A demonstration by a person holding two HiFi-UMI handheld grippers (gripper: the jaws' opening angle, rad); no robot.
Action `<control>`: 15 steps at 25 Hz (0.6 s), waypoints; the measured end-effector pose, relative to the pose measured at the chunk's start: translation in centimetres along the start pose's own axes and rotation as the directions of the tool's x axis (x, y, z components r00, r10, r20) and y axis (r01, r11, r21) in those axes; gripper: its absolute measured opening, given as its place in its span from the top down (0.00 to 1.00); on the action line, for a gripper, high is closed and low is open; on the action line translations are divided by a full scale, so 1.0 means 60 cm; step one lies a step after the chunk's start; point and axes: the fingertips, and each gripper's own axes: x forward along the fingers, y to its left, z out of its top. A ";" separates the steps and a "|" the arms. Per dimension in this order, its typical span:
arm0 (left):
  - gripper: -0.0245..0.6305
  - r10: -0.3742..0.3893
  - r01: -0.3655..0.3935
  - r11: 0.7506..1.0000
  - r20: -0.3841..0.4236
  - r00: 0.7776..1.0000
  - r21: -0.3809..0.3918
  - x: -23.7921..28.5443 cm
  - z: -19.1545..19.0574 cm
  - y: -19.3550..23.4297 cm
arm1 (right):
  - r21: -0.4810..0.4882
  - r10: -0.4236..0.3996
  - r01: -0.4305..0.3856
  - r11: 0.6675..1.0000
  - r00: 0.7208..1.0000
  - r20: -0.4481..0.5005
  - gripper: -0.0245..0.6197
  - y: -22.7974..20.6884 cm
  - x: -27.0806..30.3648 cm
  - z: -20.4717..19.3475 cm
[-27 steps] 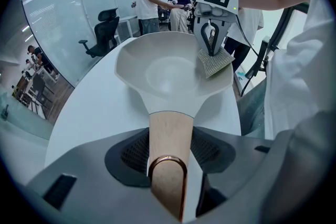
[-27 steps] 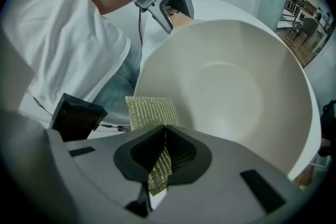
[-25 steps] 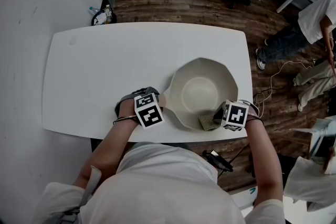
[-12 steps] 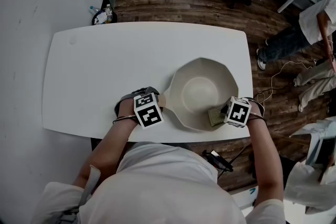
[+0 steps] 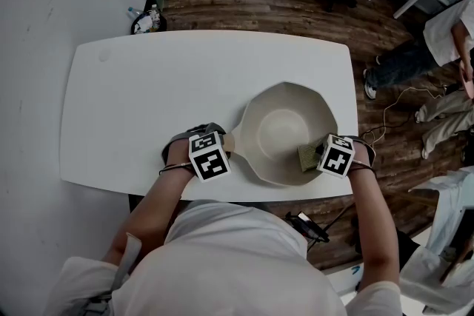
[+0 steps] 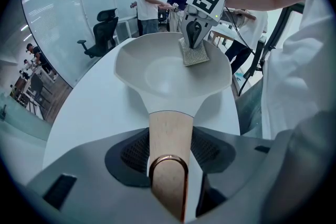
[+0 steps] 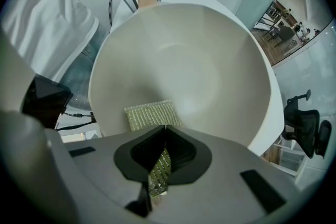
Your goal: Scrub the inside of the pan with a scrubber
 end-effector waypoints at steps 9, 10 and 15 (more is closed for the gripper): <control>0.60 -0.003 0.003 1.000 0.008 1.000 0.007 0.000 0.005 -0.001 | 0.015 -0.204 0.204 0.979 0.979 0.004 0.92 -0.063 -0.007 -0.010; 0.60 -0.004 0.004 1.000 0.008 1.000 0.008 0.000 0.006 -0.001 | 0.014 -0.223 0.223 0.975 0.975 0.004 0.92 -0.069 -0.008 -0.011; 0.60 -0.006 0.006 1.000 0.011 1.000 0.012 0.000 0.002 -0.001 | 0.029 -0.306 0.306 0.952 0.952 0.018 0.92 -0.096 -0.013 -0.008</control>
